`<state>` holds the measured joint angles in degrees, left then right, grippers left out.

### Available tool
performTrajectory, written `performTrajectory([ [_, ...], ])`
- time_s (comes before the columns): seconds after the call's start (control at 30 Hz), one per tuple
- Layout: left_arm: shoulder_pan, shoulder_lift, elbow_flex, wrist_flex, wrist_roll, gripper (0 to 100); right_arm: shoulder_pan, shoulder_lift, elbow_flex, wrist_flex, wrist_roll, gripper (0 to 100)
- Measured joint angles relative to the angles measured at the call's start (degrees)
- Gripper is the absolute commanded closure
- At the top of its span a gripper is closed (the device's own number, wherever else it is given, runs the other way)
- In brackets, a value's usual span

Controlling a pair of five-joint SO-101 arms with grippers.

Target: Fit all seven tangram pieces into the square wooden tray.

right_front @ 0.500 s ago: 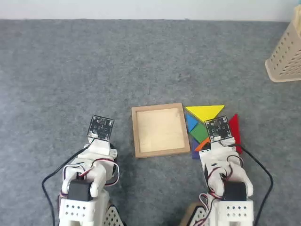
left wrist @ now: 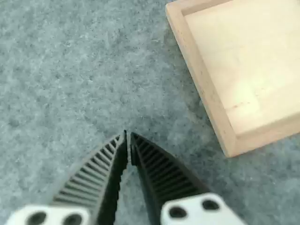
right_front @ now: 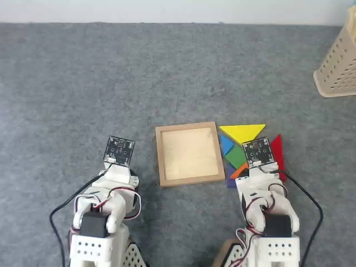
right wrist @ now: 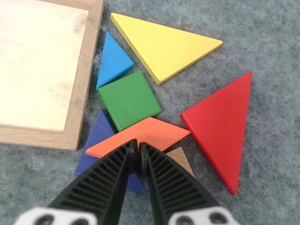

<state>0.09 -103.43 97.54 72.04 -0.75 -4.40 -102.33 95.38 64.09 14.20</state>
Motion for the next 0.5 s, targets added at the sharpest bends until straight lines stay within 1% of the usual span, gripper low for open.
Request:
performTrajectory([
  [0.43,0.0,0.0,0.0,0.0,0.0,99,-0.1,0.0,0.0,0.0,0.0,99.1],
  [0.5,0.0,0.0,0.0,0.0,0.0,99,-1.5,0.0,0.0,1.2,0.0,99.1],
])
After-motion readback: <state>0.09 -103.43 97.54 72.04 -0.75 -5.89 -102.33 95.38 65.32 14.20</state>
